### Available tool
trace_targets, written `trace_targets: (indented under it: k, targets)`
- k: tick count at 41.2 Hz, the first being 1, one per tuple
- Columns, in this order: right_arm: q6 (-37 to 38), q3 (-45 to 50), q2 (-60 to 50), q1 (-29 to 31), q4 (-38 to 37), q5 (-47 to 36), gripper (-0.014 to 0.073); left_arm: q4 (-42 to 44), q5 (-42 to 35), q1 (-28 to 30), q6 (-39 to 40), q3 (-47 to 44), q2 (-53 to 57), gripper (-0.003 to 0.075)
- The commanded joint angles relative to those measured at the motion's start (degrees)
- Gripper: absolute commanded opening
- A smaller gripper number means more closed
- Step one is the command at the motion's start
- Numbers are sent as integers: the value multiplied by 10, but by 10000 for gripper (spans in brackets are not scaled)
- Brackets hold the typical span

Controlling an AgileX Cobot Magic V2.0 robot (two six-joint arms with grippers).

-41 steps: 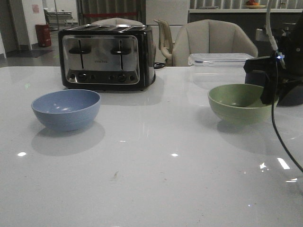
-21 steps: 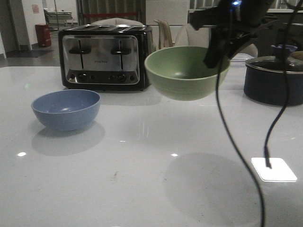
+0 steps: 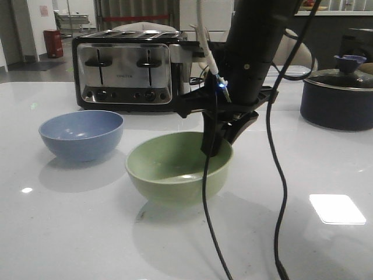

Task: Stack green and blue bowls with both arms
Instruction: 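Grasp the green bowl rim with the right gripper and carry it toward the table center, then set the green bowl down, open the right gripper and lift away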

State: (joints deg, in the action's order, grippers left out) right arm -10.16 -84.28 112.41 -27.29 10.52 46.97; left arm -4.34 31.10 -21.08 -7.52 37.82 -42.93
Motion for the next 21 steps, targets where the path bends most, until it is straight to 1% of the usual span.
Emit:
trace_targets:
  k: [1,4,6,8,16,21]
  targets:
    - [-7,-18,-27,1,7,-10,240,-5,-46,-5,1,16,0,602]
    - [-7,-18,-30,1,7,-13,358,-5,-46,-5,1,16,0,602]
    - [-7,-20,-36,1,7,-18,416,-5,-46,-5,1,16,0,602]
    - [-7,-21,-46,1,7,-23,445,-5,-46,-5,1,16,0,602]
    - [-7,-8,-138,-7,9,-31,444,-5,-46,-5,1,16,0,602]
    - [-25,38,-222,-30,3,-47,444,-5,-46,-5,1,16,0,602]
